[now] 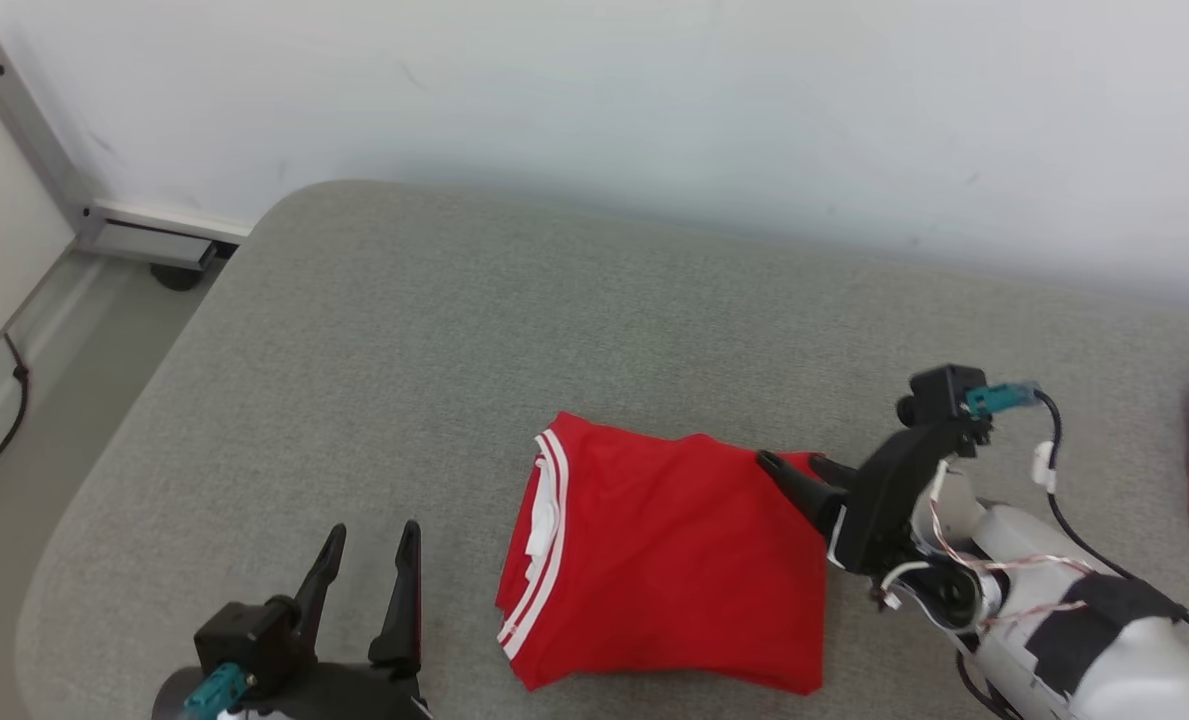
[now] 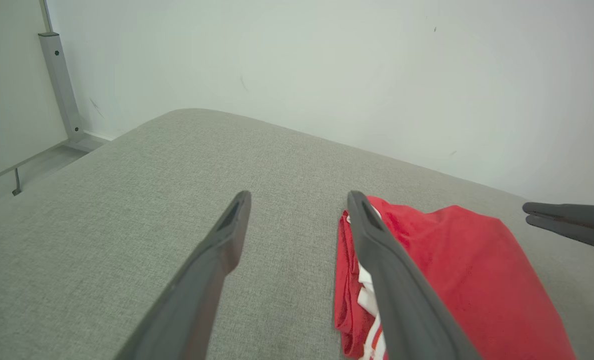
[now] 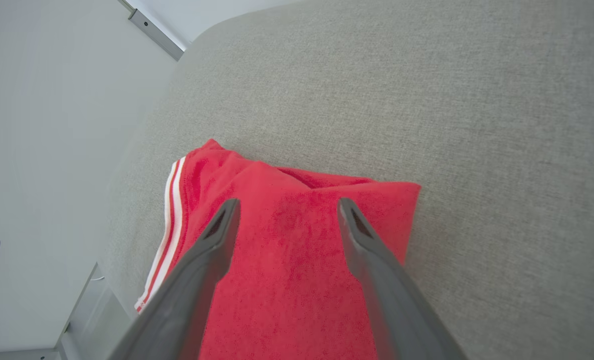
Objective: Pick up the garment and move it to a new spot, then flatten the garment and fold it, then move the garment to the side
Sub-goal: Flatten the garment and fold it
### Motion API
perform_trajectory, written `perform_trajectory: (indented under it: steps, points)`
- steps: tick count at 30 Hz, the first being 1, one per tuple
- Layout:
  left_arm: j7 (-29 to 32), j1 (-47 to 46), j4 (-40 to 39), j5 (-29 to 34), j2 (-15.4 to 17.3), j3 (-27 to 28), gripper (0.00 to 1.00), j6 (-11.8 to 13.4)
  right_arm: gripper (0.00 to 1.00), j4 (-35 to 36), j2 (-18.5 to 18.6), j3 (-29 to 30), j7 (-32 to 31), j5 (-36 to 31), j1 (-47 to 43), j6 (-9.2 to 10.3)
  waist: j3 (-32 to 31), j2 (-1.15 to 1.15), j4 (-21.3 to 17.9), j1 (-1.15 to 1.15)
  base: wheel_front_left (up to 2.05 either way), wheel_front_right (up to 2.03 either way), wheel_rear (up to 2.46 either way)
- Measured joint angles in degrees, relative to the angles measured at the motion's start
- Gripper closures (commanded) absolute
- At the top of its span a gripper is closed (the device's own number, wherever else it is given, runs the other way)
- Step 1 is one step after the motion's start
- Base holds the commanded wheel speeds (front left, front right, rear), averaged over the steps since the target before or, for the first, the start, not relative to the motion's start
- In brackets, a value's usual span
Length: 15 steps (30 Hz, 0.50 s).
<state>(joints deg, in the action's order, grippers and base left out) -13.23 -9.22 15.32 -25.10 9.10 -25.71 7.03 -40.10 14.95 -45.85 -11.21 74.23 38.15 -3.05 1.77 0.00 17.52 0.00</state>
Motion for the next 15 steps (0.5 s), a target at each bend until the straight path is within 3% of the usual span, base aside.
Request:
perform_trajectory:
  steps: [8, 15]
  points:
    - [-0.45, 1.98, -1.38, 2.63, 1.0, 0.63, 0.0, 0.02, 0.0, 2.34, 4.07, -2.63, 1.92, -4.12, -3.06, 0.01, -0.94, 0.0, -2.62, 0.0, 0.0, 0.0, 0.0]
    - [-0.46, 1.97, -2.34, 3.1, 0.83, 0.67, 0.0, 0.03, 0.0, 3.36, 4.42, -2.63, 2.47, -4.15, -4.98, 1.08, -1.02, 0.0, -3.62, 0.0, 0.0, 0.0, 0.0]
